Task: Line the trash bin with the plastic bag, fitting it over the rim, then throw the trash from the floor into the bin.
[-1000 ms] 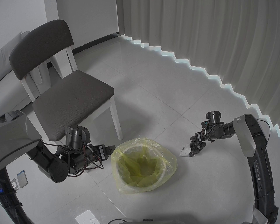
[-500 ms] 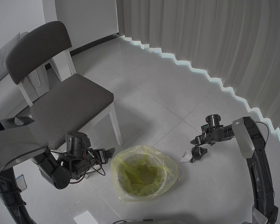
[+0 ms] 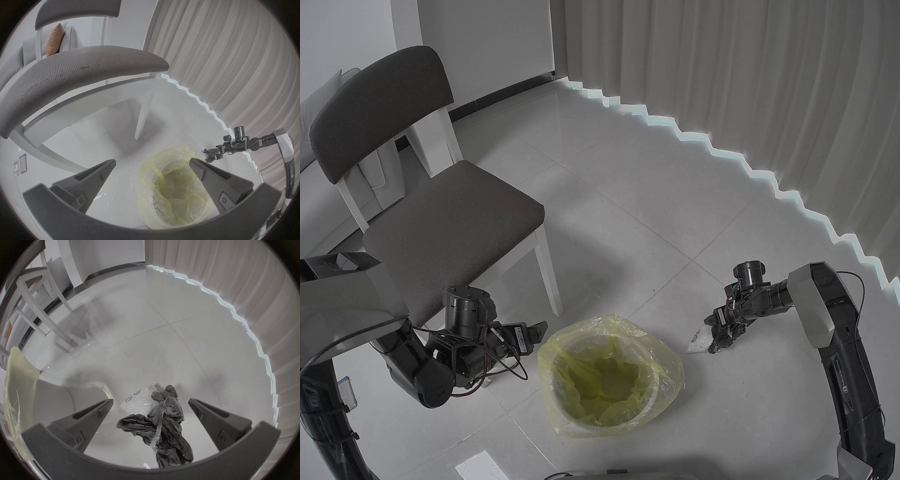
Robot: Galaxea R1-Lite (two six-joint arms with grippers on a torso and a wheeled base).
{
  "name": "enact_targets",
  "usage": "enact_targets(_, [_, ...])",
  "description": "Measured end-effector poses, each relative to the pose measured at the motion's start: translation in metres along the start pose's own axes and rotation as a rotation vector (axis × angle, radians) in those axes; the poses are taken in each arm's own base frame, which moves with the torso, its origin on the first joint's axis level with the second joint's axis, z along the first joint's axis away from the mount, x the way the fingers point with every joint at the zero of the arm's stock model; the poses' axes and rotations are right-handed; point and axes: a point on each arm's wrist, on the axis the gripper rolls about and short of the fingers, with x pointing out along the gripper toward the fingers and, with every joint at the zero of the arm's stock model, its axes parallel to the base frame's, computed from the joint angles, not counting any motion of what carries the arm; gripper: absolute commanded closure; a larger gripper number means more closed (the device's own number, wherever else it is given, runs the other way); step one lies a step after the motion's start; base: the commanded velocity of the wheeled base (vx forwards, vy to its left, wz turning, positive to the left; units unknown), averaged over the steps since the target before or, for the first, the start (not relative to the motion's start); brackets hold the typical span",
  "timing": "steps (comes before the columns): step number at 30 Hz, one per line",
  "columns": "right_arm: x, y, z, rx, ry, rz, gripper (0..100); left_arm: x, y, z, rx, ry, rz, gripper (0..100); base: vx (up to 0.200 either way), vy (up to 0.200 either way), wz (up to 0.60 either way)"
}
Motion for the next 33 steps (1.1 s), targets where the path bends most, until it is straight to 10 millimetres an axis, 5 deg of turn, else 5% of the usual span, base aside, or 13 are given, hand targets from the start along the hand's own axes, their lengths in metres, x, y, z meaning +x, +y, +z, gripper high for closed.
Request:
enact_targets(23, [0.01, 0.003, -0.024, -0.026, 0.157, 0.0, 0, 0.006, 0.001, -0.005, 0.003, 0.018, 0.007, 0, 0.0, 0.0, 0.0])
enact_targets(24, [0.01, 0.003, -0.024, -0.027, 0.157, 0.0, 100, 0.006, 0.001, -0.005, 0.003, 0.018, 0.007, 0, 0.0, 0.0, 0.0])
enact_targets(33, [0.009, 0.002, -0.023, -0.026, 0.161, -0.02, 100, 0.007, 0.001, -0.007, 0.003, 0.022, 0.009, 0, 0.0, 0.0, 0.0])
